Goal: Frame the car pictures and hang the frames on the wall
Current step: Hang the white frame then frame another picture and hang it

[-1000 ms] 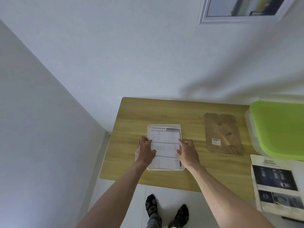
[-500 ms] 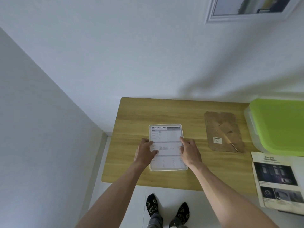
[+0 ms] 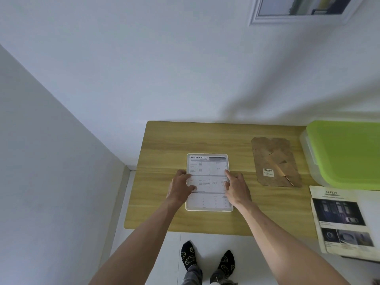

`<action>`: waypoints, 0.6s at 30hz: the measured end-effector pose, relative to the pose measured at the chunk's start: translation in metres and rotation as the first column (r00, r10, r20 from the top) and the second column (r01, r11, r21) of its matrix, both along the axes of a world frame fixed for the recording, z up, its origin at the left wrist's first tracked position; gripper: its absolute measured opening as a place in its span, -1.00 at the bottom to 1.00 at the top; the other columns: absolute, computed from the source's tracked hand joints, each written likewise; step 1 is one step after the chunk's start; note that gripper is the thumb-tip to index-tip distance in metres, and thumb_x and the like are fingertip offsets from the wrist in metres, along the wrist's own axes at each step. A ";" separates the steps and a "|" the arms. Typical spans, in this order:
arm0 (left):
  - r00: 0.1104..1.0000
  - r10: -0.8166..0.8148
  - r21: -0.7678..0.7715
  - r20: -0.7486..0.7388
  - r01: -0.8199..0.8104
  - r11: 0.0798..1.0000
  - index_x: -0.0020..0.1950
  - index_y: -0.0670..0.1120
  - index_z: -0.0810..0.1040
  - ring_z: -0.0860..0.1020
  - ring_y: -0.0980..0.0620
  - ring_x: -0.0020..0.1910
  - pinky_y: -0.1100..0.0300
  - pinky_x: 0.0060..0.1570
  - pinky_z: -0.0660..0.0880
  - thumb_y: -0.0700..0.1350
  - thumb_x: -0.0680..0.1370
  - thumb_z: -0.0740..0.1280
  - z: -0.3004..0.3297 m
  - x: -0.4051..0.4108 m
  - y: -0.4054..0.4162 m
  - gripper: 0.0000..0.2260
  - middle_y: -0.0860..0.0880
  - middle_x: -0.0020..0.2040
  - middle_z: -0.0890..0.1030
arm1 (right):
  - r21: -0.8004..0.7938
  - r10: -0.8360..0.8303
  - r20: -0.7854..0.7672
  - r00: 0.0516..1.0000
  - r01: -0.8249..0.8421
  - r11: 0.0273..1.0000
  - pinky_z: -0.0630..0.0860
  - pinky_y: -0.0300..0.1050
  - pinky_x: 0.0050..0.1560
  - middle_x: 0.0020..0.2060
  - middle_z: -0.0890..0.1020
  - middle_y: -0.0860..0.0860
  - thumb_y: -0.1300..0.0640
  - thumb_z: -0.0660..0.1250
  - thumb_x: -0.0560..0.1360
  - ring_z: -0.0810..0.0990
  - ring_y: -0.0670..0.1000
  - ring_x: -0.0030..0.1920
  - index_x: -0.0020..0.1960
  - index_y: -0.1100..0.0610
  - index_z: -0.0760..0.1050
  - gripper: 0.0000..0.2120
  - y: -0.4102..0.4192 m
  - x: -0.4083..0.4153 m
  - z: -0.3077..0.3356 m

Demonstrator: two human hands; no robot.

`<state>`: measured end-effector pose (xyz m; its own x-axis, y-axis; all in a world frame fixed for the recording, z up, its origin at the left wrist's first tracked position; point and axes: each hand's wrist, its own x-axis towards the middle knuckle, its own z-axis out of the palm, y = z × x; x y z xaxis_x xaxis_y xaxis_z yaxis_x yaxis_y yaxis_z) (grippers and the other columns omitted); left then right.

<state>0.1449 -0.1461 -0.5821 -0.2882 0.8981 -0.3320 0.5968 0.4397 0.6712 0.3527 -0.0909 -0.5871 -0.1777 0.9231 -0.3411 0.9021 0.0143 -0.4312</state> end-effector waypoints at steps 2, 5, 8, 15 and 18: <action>1.000 -0.004 -0.005 0.001 0.004 1.000 0.34 -0.17 0.52 0.50 0.00 0.17 0.21 0.09 0.45 -0.19 0.41 0.51 0.001 0.000 0.001 -0.49 0.02 0.31 0.45 | 0.005 0.001 0.000 1.000 -0.001 1.000 0.41 -0.23 -0.24 0.20 0.41 0.08 0.12 0.16 0.67 0.45 -0.04 -0.07 0.56 0.00 0.23 -0.53 0.000 0.000 0.001; 1.000 -0.005 -0.008 0.005 0.005 1.000 0.32 -0.16 0.54 0.49 0.02 0.14 0.20 0.09 0.45 -0.19 0.40 0.53 0.000 -0.001 0.000 -0.50 0.02 0.30 0.45 | 0.003 -0.006 -0.006 1.000 0.006 1.000 0.36 -0.29 -0.32 0.19 0.41 0.07 0.13 0.15 0.67 0.46 -0.04 -0.09 0.56 -0.01 0.23 -0.54 -0.001 0.000 0.002; 1.000 -0.008 -0.011 0.011 0.008 1.000 0.30 -0.15 0.55 0.50 -0.01 0.14 0.13 0.12 0.49 -0.19 0.37 0.54 0.000 -0.002 0.001 -0.50 0.02 0.29 0.46 | 0.000 -0.014 -0.005 1.000 0.014 1.000 0.42 -0.23 -0.26 0.17 0.40 0.06 0.13 0.15 0.67 0.46 -0.03 -0.09 0.56 -0.02 0.23 -0.53 -0.002 0.000 0.002; 1.000 -0.022 0.008 -0.012 0.022 1.000 0.37 -0.15 0.48 0.49 -0.07 0.20 0.10 0.17 0.49 -0.13 0.38 0.55 0.005 -0.001 -0.001 -0.42 -0.04 0.31 0.43 | 0.020 -0.018 -0.073 0.997 0.019 1.000 0.52 -0.12 -0.08 0.20 0.46 0.10 0.11 0.18 0.65 0.56 0.07 0.07 0.57 -0.07 0.20 -0.49 -0.001 0.011 0.012; 0.992 -0.009 0.066 -0.122 0.017 0.998 0.40 -0.12 0.45 0.46 -0.06 0.23 0.03 0.13 0.52 -0.05 0.42 0.53 0.009 0.007 0.000 -0.41 -0.06 0.34 0.39 | 0.090 -0.078 -0.099 0.992 0.087 0.992 0.59 -0.06 -0.07 0.26 0.47 0.10 0.08 0.20 0.63 0.60 0.05 0.05 0.53 -0.06 0.26 -0.52 0.007 0.036 0.018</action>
<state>0.1514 -0.1457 -0.5731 -0.3108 0.9210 -0.2348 0.6811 0.3881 0.6208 0.3886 -0.0843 -0.5693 -0.1274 0.9629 -0.2377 0.8570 -0.0138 -0.5152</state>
